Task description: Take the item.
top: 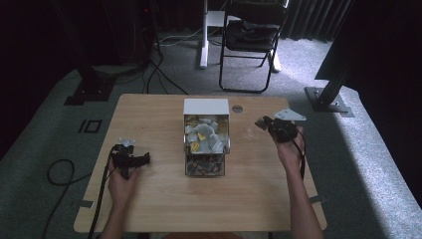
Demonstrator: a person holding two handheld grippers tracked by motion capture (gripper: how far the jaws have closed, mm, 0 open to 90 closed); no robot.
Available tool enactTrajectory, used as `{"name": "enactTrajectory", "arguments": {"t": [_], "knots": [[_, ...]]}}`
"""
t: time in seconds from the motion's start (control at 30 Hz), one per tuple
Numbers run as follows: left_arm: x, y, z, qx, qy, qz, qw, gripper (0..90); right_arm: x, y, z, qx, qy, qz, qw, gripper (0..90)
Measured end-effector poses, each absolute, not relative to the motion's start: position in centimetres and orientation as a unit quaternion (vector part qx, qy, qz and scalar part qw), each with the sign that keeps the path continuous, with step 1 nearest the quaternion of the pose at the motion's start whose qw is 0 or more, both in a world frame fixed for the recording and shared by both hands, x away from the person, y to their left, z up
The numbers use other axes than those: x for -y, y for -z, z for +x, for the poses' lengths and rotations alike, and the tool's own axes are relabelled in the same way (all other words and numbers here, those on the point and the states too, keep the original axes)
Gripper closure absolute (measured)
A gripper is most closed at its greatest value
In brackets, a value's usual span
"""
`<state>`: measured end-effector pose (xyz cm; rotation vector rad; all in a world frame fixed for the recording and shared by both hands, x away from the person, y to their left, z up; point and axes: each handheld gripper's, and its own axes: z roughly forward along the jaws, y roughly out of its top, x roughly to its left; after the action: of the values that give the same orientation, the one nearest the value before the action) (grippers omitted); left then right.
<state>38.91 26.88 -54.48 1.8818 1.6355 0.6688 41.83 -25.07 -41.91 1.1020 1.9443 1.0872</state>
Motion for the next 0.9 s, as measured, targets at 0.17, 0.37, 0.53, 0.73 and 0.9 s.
{"name": "enactTrajectory", "arguments": {"t": [0.17, 0.37, 0.53, 0.73, 0.9], "knots": [[-26.9, 54.5, 38.9, -0.609, -0.249, 0.701, 0.277, 5.8, 24.9, 42.1, 42.3, -0.740, -0.413, 0.422, 0.322, 90.0], [-26.9, 54.5, 38.9, -0.609, -0.249, 0.700, 0.277, 5.8, 25.1, 41.9, 42.8, -0.736, -0.416, 0.428, 0.320, 90.0], [-26.9, 54.5, 38.9, -0.609, -0.249, 0.701, 0.277, 5.8, 25.4, 41.8, 43.2, -0.731, -0.417, 0.434, 0.320, 90.0], [-26.9, 54.5, 38.9, -0.609, -0.249, 0.701, 0.277, 5.8, 25.4, 41.5, 43.8, -0.731, -0.419, 0.436, 0.316, 90.0], [-26.9, 54.5, 38.9, -0.609, -0.249, 0.701, 0.276, 5.8, 25.4, 41.4, 44.3, -0.730, -0.420, 0.439, 0.313, 90.0]]}}
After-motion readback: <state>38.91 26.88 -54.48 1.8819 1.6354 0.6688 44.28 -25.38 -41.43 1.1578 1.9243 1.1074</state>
